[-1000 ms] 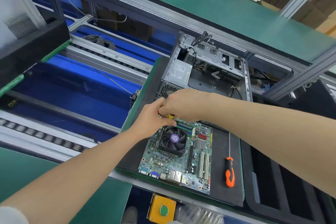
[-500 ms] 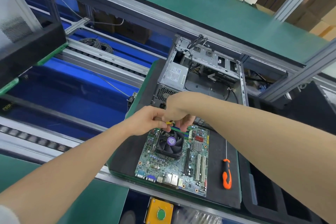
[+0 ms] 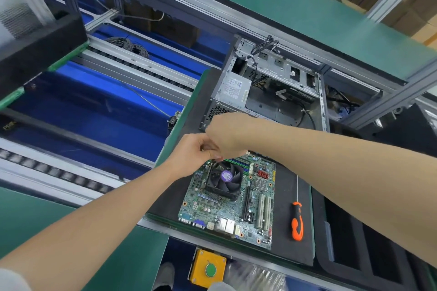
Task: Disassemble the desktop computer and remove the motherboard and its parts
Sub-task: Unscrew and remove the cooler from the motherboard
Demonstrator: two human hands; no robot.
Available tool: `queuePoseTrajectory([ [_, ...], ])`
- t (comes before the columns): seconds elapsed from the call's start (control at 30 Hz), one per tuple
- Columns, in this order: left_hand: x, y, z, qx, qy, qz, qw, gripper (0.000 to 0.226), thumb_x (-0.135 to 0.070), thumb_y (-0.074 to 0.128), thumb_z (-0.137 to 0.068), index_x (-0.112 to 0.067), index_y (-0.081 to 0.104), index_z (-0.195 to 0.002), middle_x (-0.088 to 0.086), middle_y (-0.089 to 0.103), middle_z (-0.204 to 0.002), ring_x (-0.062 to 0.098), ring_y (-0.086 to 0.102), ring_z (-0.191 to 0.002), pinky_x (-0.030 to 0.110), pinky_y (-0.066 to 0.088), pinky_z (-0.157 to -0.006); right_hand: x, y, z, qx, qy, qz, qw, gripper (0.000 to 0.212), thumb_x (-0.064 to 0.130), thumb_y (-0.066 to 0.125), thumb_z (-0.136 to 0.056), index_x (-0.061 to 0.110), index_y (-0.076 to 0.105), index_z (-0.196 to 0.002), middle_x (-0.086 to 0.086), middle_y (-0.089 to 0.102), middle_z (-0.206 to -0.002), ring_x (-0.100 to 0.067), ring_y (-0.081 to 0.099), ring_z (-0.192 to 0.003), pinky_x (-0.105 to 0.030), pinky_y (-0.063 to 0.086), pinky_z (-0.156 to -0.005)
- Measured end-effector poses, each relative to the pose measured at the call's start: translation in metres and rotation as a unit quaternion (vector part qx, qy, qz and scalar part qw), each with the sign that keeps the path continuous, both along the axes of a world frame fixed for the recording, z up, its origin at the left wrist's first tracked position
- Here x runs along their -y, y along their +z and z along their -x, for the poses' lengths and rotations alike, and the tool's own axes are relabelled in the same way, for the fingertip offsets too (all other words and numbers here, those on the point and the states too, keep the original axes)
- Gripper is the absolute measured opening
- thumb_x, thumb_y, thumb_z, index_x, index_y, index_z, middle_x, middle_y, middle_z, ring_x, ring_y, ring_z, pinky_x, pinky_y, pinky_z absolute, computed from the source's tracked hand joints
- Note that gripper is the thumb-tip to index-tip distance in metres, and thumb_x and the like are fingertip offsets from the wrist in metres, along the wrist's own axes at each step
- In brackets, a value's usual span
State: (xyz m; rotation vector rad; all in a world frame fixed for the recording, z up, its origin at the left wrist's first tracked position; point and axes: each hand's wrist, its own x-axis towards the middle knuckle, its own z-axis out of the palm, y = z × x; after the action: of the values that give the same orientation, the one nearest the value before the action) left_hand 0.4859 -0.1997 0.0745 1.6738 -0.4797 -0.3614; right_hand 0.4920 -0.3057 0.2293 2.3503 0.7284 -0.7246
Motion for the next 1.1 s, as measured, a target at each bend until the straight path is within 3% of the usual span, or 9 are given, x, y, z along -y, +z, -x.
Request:
queuePoseTrajectory([
  [0.17, 0.004, -0.002, 0.012, 0.076, 0.073, -0.005, 0.994, 0.054, -0.008, 0.081, -0.084, -0.057, 0.066, -0.068, -0.027, 0.061, -0.055, -0.011, 0.05, -0.053, 0.006, 0.035, -0.054, 0.011, 0.004, 0.014, 0.027, 0.228, 0.027, 0.973, 0.015, 0.011, 0.061, -0.094, 0.022, 0.056, -0.084, 0.002, 0.036, -0.061, -0.018, 0.038, -0.049, -0.03, 0.039, -0.052],
  [0.27, 0.003, -0.001, 0.014, 0.085, 0.074, -0.015, 0.993, 0.05, -0.01, 0.083, -0.084, -0.055, 0.067, -0.069, -0.027, 0.062, -0.057, -0.008, 0.049, -0.053, 0.007, 0.035, -0.053, 0.014, 0.007, 0.015, 0.023, 0.263, 0.016, 0.964, 0.015, 0.012, 0.061, -0.093, 0.021, 0.054, -0.084, 0.003, 0.033, -0.06, -0.019, 0.04, -0.052, -0.032, 0.042, -0.056],
  [0.4, 0.004, 0.0, 0.009, 0.047, 0.065, -0.038, 0.996, 0.018, -0.022, 0.086, -0.083, -0.036, 0.075, -0.083, -0.012, 0.075, -0.076, 0.002, 0.063, -0.068, 0.025, 0.047, -0.068, 0.007, 0.012, 0.003, 0.02, -0.081, -0.067, 0.994, 0.035, 0.038, 0.066, -0.092, 0.01, 0.055, -0.074, 0.0, 0.054, -0.056, -0.021, 0.057, -0.051, -0.024, 0.042, -0.044],
  [0.5, 0.004, 0.001, 0.008, 0.031, 0.058, -0.041, 0.997, 0.018, -0.02, 0.084, -0.084, -0.034, 0.075, -0.089, -0.01, 0.077, -0.082, 0.007, 0.069, -0.078, 0.036, 0.056, -0.079, 0.005, 0.006, -0.013, -0.137, -0.427, -0.083, 0.89, 0.033, 0.035, 0.049, -0.104, 0.005, 0.063, -0.1, -0.007, 0.065, -0.066, -0.012, 0.045, -0.034, -0.015, 0.033, -0.035],
  [0.57, 0.001, 0.002, 0.005, 0.022, 0.022, -0.037, 0.999, 0.015, -0.022, 0.083, -0.085, -0.026, 0.076, -0.097, -0.006, 0.079, -0.088, 0.014, 0.073, -0.089, 0.044, 0.057, -0.09, 0.005, 0.0, -0.019, -0.186, -0.5, -0.076, 0.842, 0.031, 0.026, 0.04, -0.109, 0.005, 0.057, -0.125, -0.008, 0.06, -0.075, -0.008, 0.04, -0.038, -0.013, 0.027, -0.033],
  [0.67, -0.008, -0.001, -0.003, 0.0, -0.027, -0.034, 0.999, 0.018, -0.023, 0.08, -0.086, -0.028, 0.078, -0.103, -0.007, 0.08, -0.094, 0.015, 0.075, -0.096, 0.042, 0.057, -0.096, 0.007, -0.006, -0.024, -0.206, -0.504, -0.087, 0.834, 0.023, 0.018, 0.038, -0.11, 0.005, 0.056, -0.104, -0.003, 0.056, -0.07, -0.007, 0.032, -0.036, -0.014, 0.024, -0.033],
  [0.77, -0.01, -0.005, -0.008, -0.009, -0.062, -0.044, 0.997, 0.021, -0.017, 0.079, -0.09, -0.034, 0.081, -0.101, -0.012, 0.08, -0.097, 0.005, 0.074, -0.101, 0.024, 0.056, -0.095, 0.006, -0.003, -0.022, -0.206, -0.422, -0.052, 0.882, 0.034, 0.019, 0.038, -0.107, 0.009, 0.053, -0.078, 0.002, 0.045, -0.053, -0.013, 0.029, -0.044, -0.018, 0.025, -0.036],
  [0.9, -0.01, -0.007, -0.013, -0.016, -0.067, -0.053, 0.996, 0.02, -0.012, 0.082, -0.088, -0.028, 0.082, -0.099, -0.015, 0.08, -0.093, 0.002, 0.075, -0.094, 0.013, 0.054, -0.085, 0.001, 0.005, -0.007, -0.049, -0.095, -0.006, 0.994, 0.044, 0.03, 0.049, -0.102, 0.013, 0.055, -0.061, 0.002, 0.055, -0.05, -0.015, 0.051, -0.044, -0.024, 0.038, -0.043],
  [1.1, -0.011, -0.013, -0.012, 0.045, -0.065, -0.106, 0.991, 0.032, -0.012, 0.081, -0.089, -0.042, 0.069, -0.085, -0.04, 0.068, -0.078, -0.02, 0.063, -0.08, -0.001, 0.042, -0.07, -0.005, 0.003, -0.002, -0.015, 0.182, 0.001, 0.983, 0.015, 0.017, 0.064, -0.092, 0.022, 0.054, -0.082, 0.002, 0.035, -0.064, -0.022, 0.046, -0.057, -0.031, 0.036, -0.051],
])
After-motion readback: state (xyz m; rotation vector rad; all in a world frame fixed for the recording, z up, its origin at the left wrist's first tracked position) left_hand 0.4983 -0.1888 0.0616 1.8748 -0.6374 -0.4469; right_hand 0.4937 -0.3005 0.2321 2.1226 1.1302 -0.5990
